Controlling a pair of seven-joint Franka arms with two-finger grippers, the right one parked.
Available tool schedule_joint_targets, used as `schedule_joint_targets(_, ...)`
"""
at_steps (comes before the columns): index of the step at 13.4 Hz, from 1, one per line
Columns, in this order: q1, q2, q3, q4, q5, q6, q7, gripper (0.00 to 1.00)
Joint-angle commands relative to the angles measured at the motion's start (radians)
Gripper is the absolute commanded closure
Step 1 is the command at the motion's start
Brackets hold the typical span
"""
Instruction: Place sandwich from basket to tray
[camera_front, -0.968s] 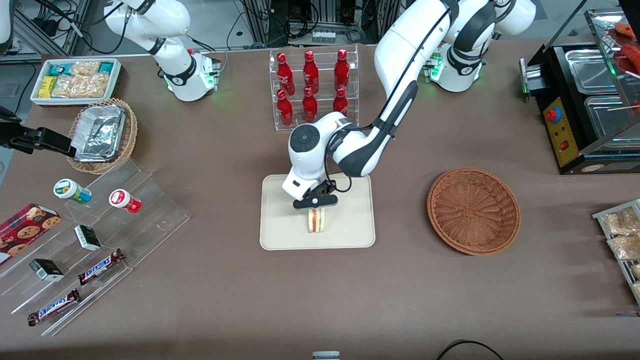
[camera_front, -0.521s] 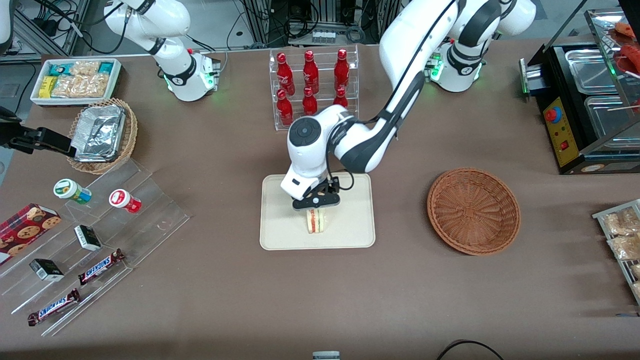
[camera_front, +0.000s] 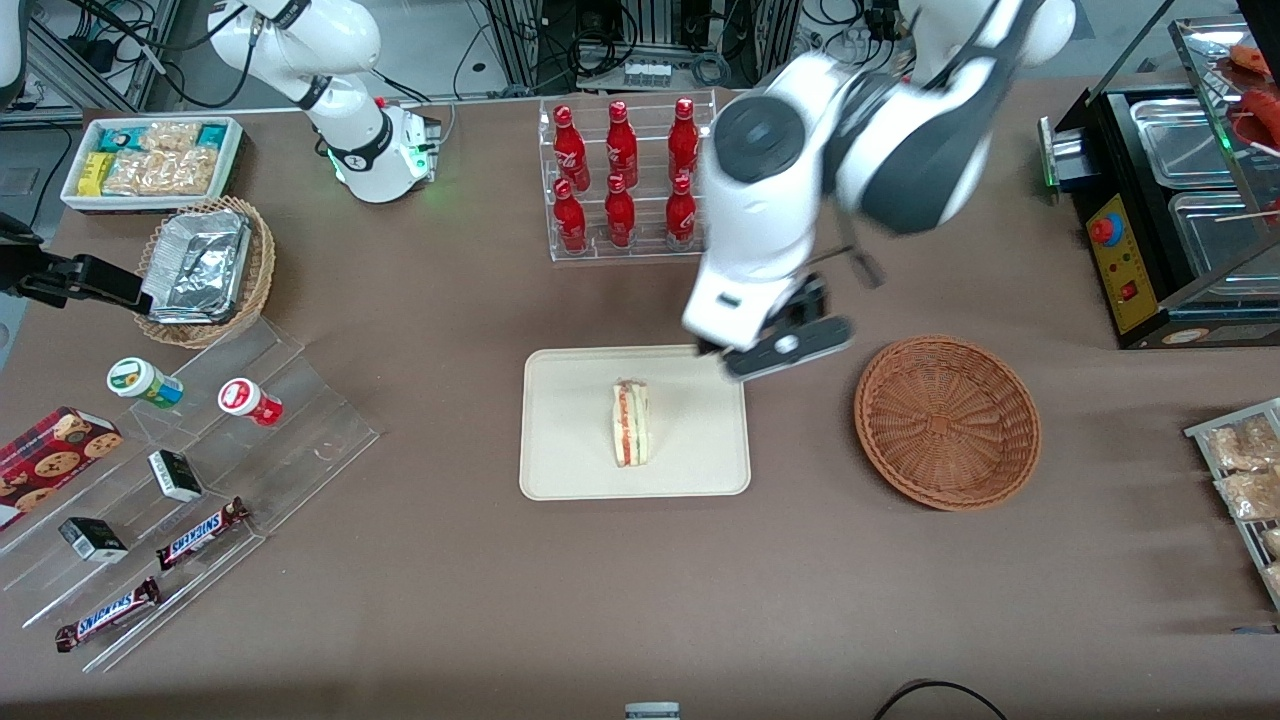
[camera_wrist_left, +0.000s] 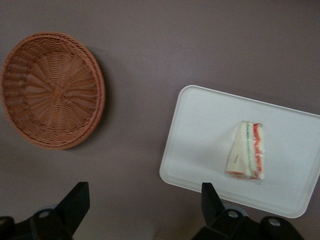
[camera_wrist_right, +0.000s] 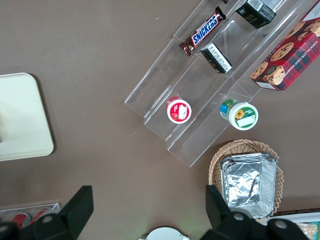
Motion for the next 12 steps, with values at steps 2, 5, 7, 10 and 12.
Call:
schedule_joint_targets(2, 0.135, -0.226, -0.008, -0.221, -0.004, -0.030, 0.243, 0.01)
schedule_joint_targets(5, 0.279, -0.352, -0.005, -0.296, -0.058, -0.068, 0.569, 0.01)
schedule_joint_targets(7, 0.359, -0.383, 0.018, -0.289, -0.073, -0.125, 0.723, 0.01)
schedule_joint_targets(10, 0.374, -0.424, 0.153, -0.300, -0.079, -0.148, 0.855, 0.01)
schedule_joint_targets(12, 0.437, -0.421, 0.181, -0.298, -0.119, -0.159, 0.913, 0.01)
